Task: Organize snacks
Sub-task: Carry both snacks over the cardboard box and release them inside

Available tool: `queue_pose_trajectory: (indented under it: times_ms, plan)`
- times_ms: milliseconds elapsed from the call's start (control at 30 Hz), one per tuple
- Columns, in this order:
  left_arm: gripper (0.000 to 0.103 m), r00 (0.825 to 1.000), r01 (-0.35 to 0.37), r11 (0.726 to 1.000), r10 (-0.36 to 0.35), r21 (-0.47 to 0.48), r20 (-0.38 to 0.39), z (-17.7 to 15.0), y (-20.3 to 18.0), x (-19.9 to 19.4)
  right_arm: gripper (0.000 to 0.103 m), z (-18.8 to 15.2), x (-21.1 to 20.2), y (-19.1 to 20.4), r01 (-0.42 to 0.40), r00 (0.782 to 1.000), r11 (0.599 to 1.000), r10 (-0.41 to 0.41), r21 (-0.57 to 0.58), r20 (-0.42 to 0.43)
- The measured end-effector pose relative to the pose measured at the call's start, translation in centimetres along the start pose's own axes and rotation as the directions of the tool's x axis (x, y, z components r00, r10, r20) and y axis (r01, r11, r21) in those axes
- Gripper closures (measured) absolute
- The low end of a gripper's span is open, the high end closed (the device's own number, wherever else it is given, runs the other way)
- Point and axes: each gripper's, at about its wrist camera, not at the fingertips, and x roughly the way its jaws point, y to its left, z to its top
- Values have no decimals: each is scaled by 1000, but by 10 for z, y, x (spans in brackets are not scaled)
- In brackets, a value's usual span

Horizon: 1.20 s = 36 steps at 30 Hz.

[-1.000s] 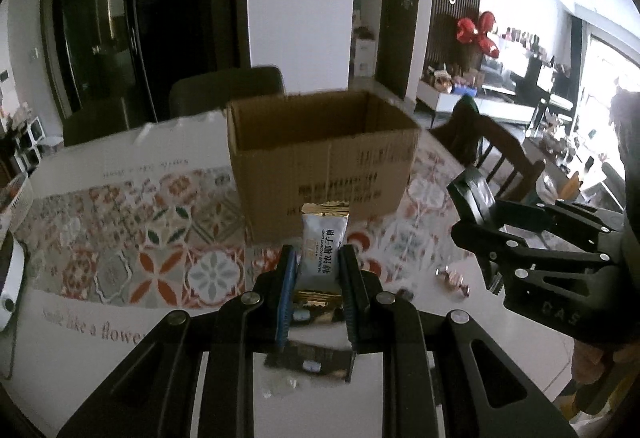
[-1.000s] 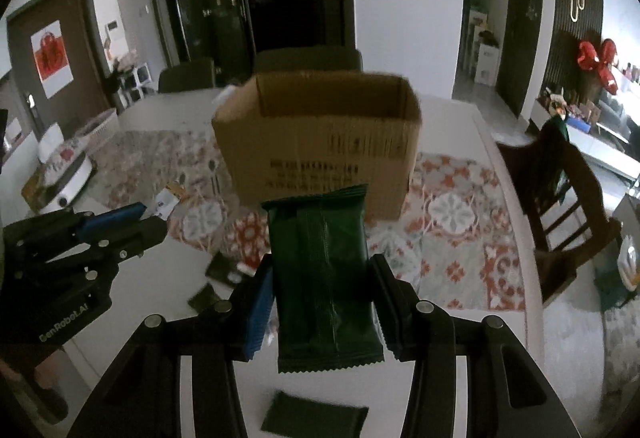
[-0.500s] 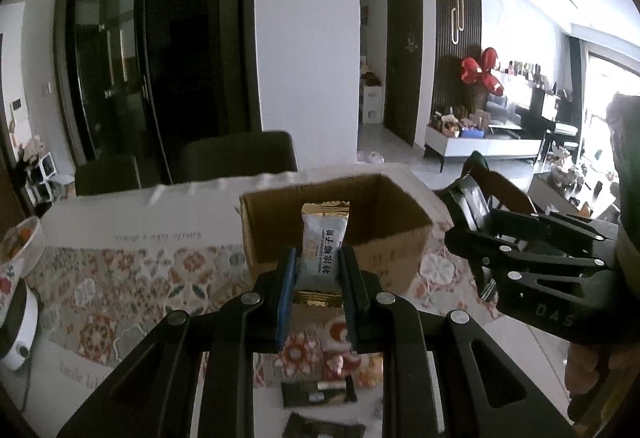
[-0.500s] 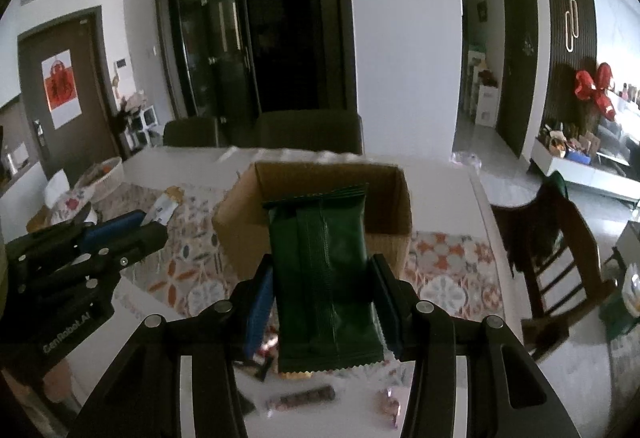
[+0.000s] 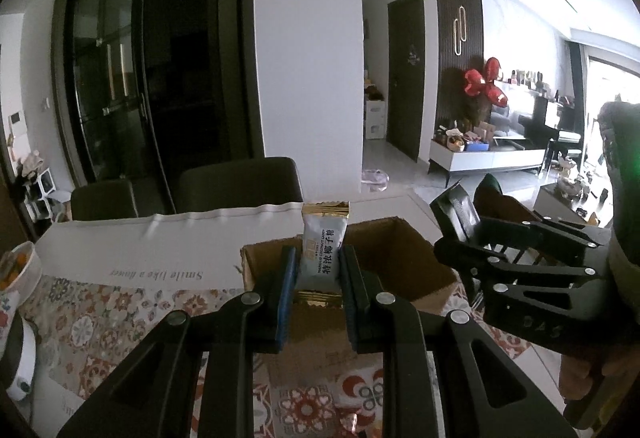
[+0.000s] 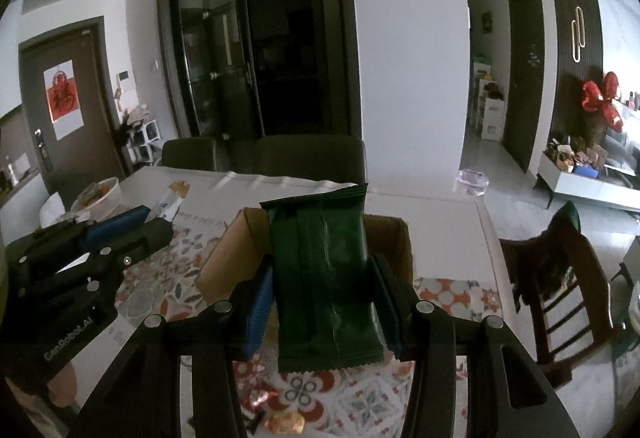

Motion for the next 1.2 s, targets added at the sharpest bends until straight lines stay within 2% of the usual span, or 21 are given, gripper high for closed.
queue_pose_trajectory:
  times_ms: [367,733,767,800,833,867,900,1200]
  plan:
    - [81,999,-5,1000,5,-9,-54,5,8,53,56,18,56,-12,2,999,1000,-3,-13,-46]
    - [79,990,-4,999,-1,-37,-139,-6,18,95,56,15,100,-20,-4,992,1000,2,-12,-127]
    - [71,989,-7,999,1,-41,-146,-7,19,97,56,14,103,-20,-3,991,1000,1,-12,-134]
    - [58,988,-7,999,1,-45,-151,-8,20,97,55,14,105,-19,0,991,1000,-2,-12,-137]
    - [51,988,-7,999,0,-50,-152,-8,22,99,53,13,106,-19,3,989,1000,-6,-15,-145]
    - [45,989,-14,998,5,-58,-151,-9,23,98,44,13,107,-19,7,988,1000,-9,-17,-152]
    - [45,989,-21,998,12,-62,-148,-11,24,97,32,12,107,-20,17,987,1000,-19,-14,-157]
    - [40,991,-32,997,22,-70,-135,-17,26,75,32,8,77,-15,78,993,997,-78,-12,-92]
